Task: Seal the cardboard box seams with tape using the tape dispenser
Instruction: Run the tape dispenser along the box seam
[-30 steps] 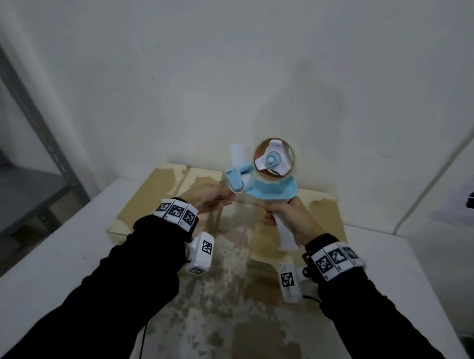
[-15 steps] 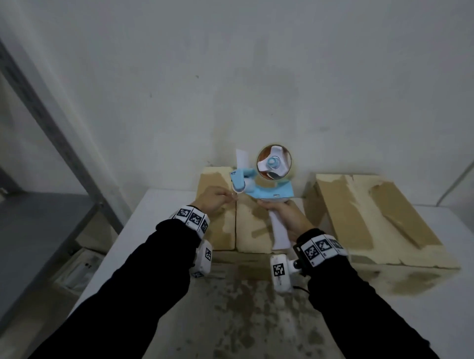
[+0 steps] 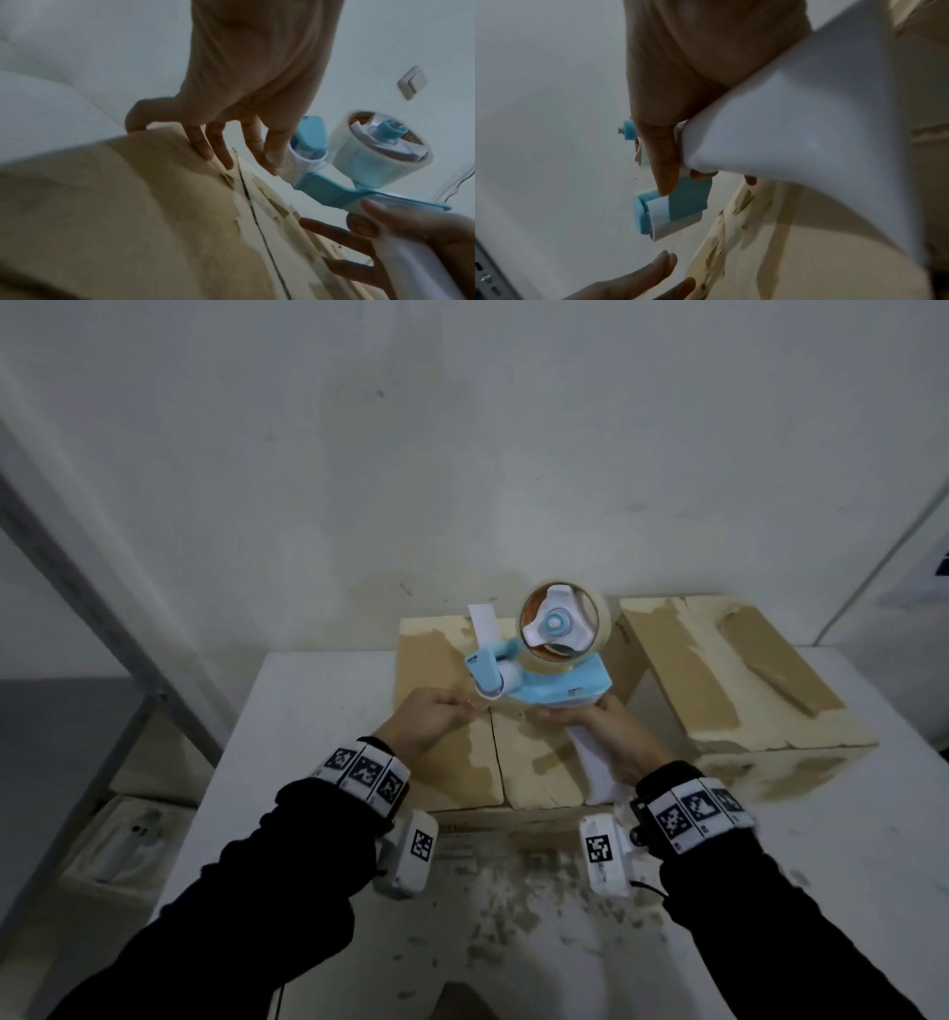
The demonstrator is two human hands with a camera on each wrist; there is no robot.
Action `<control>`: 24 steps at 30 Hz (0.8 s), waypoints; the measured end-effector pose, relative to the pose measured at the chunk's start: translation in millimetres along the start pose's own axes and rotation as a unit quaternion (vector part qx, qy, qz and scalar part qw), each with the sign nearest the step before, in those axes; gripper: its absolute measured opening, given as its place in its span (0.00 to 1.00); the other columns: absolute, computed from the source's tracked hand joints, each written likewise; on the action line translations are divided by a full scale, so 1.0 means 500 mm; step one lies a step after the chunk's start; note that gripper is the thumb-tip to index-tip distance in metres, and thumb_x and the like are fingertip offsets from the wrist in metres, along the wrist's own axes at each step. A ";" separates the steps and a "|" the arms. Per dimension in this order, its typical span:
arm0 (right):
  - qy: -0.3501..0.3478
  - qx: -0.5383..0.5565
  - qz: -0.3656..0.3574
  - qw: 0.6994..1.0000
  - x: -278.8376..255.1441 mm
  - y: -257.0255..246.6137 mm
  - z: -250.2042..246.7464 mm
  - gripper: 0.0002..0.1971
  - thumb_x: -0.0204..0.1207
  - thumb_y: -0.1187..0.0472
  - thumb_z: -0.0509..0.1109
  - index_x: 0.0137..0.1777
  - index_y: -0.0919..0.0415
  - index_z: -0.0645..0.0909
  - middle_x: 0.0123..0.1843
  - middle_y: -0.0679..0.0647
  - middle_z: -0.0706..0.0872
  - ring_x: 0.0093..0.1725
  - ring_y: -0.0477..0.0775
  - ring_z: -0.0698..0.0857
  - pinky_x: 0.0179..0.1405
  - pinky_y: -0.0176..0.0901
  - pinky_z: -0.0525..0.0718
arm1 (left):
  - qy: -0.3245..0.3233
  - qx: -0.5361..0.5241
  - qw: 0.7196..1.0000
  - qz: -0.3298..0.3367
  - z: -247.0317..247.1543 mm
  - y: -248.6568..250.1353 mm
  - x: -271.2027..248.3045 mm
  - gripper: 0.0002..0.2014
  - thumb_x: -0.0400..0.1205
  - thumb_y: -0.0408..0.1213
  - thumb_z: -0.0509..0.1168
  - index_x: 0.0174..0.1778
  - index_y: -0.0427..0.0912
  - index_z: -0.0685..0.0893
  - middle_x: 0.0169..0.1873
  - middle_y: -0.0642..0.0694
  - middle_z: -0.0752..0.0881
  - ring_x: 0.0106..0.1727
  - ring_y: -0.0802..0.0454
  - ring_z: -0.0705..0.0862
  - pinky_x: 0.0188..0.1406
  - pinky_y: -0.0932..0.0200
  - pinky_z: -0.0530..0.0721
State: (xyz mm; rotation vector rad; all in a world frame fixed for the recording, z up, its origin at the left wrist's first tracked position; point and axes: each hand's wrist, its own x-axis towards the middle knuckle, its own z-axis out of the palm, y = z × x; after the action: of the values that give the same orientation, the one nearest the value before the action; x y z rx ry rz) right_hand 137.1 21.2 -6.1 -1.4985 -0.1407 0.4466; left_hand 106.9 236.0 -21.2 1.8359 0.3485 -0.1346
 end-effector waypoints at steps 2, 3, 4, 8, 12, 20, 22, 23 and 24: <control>0.014 0.004 -0.015 1.000 -0.009 -0.013 0.004 0.17 0.70 0.73 0.75 0.56 0.56 0.85 0.55 0.53 0.91 0.57 0.53 0.88 0.55 0.43 0.86 | 0.028 0.001 0.999 0.031 -0.006 0.016 0.010 0.08 0.78 0.30 0.67 0.48 0.31 0.88 0.39 0.45 0.86 0.44 0.52 0.82 0.41 0.66 0.79; 0.020 0.008 -0.027 0.999 -0.011 -0.020 0.009 0.18 0.70 0.74 0.74 0.57 0.56 0.85 0.55 0.53 0.91 0.57 0.52 0.88 0.56 0.43 0.86 | 0.040 0.021 0.997 0.055 -0.011 0.029 0.017 0.07 0.79 0.30 0.66 0.47 0.32 0.88 0.39 0.46 0.87 0.43 0.54 0.83 0.41 0.66 0.79; 0.026 0.015 -0.040 0.999 -0.012 -0.028 0.013 0.18 0.70 0.74 0.74 0.57 0.57 0.84 0.56 0.53 0.91 0.57 0.51 0.89 0.56 0.43 0.86 | 0.046 0.039 0.995 0.075 -0.017 0.047 0.024 0.07 0.79 0.30 0.66 0.46 0.32 0.89 0.39 0.46 0.87 0.41 0.55 0.83 0.42 0.66 0.79; 0.032 0.016 -0.044 0.998 -0.010 -0.064 0.037 0.09 0.72 0.71 0.74 0.48 0.59 0.84 0.37 0.54 0.89 0.35 0.54 0.87 0.30 0.41 0.84 | 0.024 0.035 0.995 0.088 -0.047 0.108 0.069 0.08 0.80 0.28 0.65 0.49 0.28 0.86 0.32 0.40 0.86 0.30 0.55 0.83 0.36 0.65 0.85; 0.059 -0.011 -0.029 0.998 0.004 -0.068 0.058 0.07 0.73 0.69 0.73 0.40 0.59 0.79 0.25 0.54 0.72 0.24 0.51 0.70 0.21 0.40 0.66 | 0.003 0.094 0.991 0.100 -0.080 0.140 0.123 0.08 0.78 0.24 0.67 0.50 0.25 0.86 0.20 0.50 0.85 0.20 0.63 0.82 0.29 0.71 0.85; 0.083 -0.018 -0.011 0.996 0.003 -0.082 0.043 0.07 0.73 0.70 0.72 0.45 0.59 0.79 0.24 0.53 0.70 0.21 0.49 0.69 0.19 0.38 0.66 | 0.142 0.172 0.969 0.107 -0.151 0.138 0.194 0.07 0.76 0.24 0.67 0.44 0.26 0.89 0.38 0.33 0.89 0.30 0.52 0.86 0.38 0.61 0.86; 0.088 -0.022 -0.011 0.996 -0.005 -0.083 0.030 0.07 0.73 0.70 0.72 0.44 0.59 0.78 0.25 0.54 0.70 0.21 0.49 0.69 0.20 0.38 0.65 | 0.113 0.159 0.975 0.111 -0.179 0.142 0.211 0.07 0.76 0.25 0.69 0.45 0.26 0.89 0.34 0.33 0.89 0.20 0.64 0.81 0.31 0.68 0.85; 0.099 -0.018 -0.016 0.995 -0.002 -0.083 0.027 0.08 0.73 0.70 0.73 0.43 0.59 0.78 0.26 0.56 0.70 0.22 0.50 0.69 0.21 0.39 0.64 | 0.106 0.174 0.971 0.121 -0.180 0.154 0.222 0.07 0.76 0.28 0.70 0.45 0.27 0.89 0.30 0.36 0.88 0.19 0.65 0.79 0.30 0.69 0.85; 0.111 -0.015 -0.021 0.994 0.002 -0.081 0.029 0.08 0.73 0.71 0.73 0.43 0.59 0.78 0.27 0.57 0.71 0.22 0.51 0.69 0.22 0.39 0.65 | 0.104 0.189 0.968 0.132 -0.175 0.161 0.233 0.08 0.77 0.31 0.70 0.45 0.28 0.89 0.28 0.39 0.86 0.21 0.63 0.80 0.33 0.67 0.85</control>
State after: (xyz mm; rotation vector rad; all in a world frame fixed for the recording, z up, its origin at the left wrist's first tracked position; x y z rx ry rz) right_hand 140.9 34.7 34.7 -1.5607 -0.0040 0.2430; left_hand 234.6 318.3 47.0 2.2634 0.2301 0.1894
